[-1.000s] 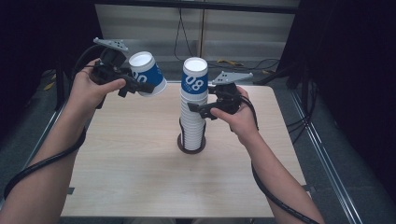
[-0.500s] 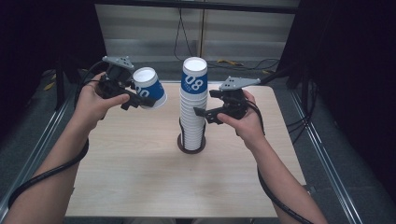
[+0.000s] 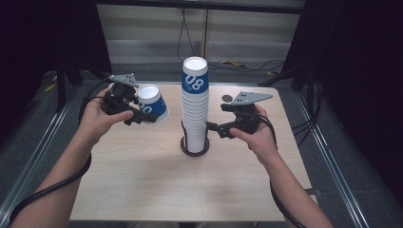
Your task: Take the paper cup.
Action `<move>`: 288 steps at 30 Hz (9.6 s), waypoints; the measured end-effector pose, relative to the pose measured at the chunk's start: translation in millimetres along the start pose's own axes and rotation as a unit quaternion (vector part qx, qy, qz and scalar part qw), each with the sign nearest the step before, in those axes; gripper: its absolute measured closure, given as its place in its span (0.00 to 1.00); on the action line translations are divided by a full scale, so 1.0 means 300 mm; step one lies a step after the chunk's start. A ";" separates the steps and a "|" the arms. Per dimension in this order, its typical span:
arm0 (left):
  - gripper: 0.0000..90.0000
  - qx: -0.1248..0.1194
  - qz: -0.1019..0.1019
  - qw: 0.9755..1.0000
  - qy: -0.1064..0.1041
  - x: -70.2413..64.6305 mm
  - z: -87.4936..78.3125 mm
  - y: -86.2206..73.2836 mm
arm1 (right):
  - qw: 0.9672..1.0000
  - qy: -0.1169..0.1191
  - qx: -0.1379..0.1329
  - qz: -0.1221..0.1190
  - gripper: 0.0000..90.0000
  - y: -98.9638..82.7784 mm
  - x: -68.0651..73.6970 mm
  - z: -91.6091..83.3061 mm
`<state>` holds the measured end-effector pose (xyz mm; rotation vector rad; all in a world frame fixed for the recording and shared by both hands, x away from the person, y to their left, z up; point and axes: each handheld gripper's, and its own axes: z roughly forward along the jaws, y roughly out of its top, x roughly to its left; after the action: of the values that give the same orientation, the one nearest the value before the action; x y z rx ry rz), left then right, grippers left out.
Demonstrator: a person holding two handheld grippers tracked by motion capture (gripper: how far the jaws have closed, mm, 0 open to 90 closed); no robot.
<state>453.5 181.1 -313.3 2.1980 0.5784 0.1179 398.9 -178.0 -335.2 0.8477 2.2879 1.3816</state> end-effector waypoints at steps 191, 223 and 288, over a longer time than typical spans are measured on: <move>0.23 0.060 0.085 0.983 -0.153 -0.365 0.533 -0.132 | 0.995 0.102 -0.006 0.010 0.33 -0.256 0.156 0.036; 0.18 0.044 0.057 0.983 -0.169 -0.338 0.533 -0.180 | 0.995 0.102 -0.017 0.010 0.33 -0.249 0.150 0.015; 0.21 0.023 0.081 0.985 -0.154 -0.335 0.511 -0.183 | 0.992 0.116 -0.047 0.033 0.33 -0.266 0.141 0.026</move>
<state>386.4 56.9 -442.3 2.2471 0.2322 -0.1495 345.7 -173.4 -408.4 0.7742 2.3576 1.6817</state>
